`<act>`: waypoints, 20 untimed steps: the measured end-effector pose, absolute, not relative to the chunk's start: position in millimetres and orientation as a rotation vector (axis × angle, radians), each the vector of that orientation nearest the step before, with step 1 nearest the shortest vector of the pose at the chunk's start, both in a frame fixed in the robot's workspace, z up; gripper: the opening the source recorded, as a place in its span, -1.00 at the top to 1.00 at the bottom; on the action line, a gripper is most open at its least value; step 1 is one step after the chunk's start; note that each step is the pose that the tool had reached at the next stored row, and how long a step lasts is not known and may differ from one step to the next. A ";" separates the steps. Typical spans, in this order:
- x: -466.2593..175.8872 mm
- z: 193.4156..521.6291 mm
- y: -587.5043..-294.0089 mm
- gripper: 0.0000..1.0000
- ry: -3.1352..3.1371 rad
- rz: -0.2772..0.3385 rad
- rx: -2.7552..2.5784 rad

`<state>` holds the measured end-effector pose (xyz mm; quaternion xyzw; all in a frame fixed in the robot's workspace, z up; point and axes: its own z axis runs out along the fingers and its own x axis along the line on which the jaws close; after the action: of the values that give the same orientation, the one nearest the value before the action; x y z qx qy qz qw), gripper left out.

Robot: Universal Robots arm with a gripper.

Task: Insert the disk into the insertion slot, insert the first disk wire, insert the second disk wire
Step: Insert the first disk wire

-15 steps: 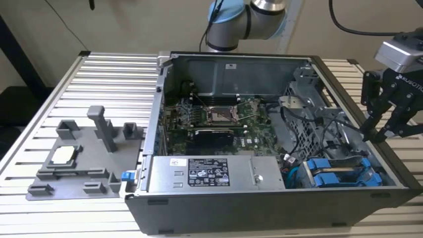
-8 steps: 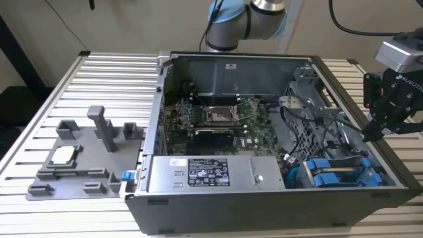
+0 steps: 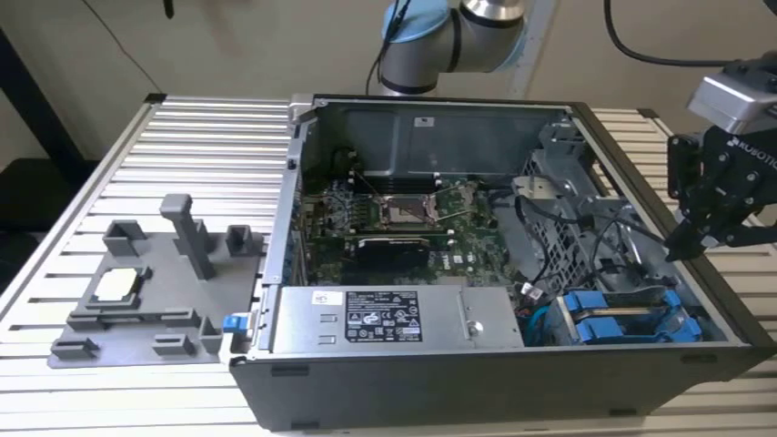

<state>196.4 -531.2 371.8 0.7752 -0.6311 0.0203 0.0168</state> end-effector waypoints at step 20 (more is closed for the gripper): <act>180.3 369.7 -539.6 0.62 -2.040 0.058 2.346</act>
<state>180.3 -539.6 369.7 0.7544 -0.6560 0.0188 0.0162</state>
